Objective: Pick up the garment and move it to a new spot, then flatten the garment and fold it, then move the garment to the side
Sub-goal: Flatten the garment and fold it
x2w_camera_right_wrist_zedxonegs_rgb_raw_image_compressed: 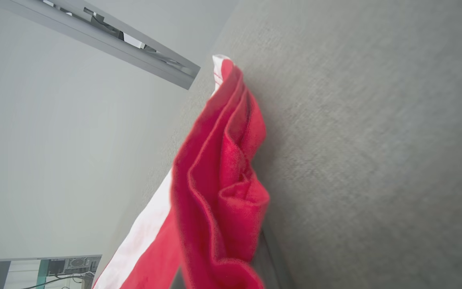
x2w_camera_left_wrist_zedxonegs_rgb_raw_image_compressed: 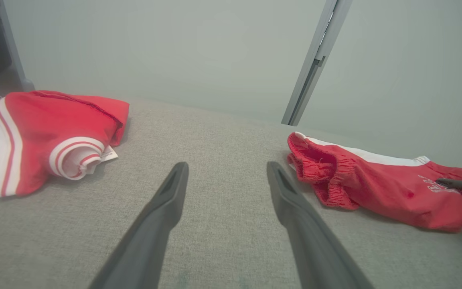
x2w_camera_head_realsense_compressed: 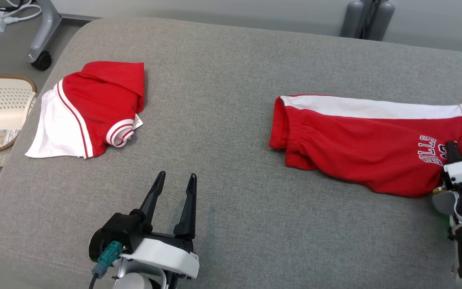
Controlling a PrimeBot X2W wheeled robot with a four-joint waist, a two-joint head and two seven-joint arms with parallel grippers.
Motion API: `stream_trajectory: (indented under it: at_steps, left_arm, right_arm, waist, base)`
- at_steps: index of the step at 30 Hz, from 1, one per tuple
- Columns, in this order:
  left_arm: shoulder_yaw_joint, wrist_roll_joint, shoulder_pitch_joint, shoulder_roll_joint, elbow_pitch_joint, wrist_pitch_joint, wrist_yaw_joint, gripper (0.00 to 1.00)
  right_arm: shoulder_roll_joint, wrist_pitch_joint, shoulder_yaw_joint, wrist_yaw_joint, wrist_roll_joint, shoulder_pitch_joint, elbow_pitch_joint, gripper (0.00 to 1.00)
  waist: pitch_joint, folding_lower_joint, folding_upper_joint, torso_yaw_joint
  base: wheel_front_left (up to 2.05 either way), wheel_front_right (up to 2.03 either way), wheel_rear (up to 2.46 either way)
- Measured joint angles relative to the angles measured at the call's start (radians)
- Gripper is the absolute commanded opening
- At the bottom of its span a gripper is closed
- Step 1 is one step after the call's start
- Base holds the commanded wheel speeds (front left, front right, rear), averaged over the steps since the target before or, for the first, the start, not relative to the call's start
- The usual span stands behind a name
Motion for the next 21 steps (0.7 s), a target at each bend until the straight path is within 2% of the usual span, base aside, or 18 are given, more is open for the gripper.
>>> stream_trajectory:
  at_steps: [6, 12, 17, 21]
  left_arm:
    - [0.019, 0.01, 0.012, 0.0, 0.007, 0.0, -0.005, 1.0]
    - [0.025, 0.024, 0.019, 0.0, 0.012, 0.0, -0.015, 1.0]
    - [0.027, 0.025, 0.019, 0.0, 0.016, 0.0, -0.019, 1.0]
    - [0.027, 0.025, 0.023, 0.0, 0.025, 0.0, -0.022, 1.0]
  right_arm:
    - [-0.018, -0.021, -0.068, 0.0, -0.016, 0.068, -0.018, 0.0]
    - [-0.038, -0.051, -0.084, -0.002, -0.119, 0.11, -0.032, 0.0]
    - [-0.018, -0.065, -0.051, -0.002, -0.212, 0.101, -0.086, 0.0]
    - [0.017, -0.047, 0.007, -0.002, -0.284, 0.094, -0.175, 0.0]
  waist:
    - [-0.023, 0.0, 0.0, -0.027]
    - [-0.037, 0.0, 0.0, -0.052]
    - [-0.052, 0.0, 0.0, -0.064]
    - [-0.073, 0.0, 0.0, -0.07]
  base:
    - [0.0, 0.0, 0.0]
    - [0.0, 0.0, 0.0]
    - [0.0, 0.0, 0.0]
    - [0.0, 0.0, 0.0]
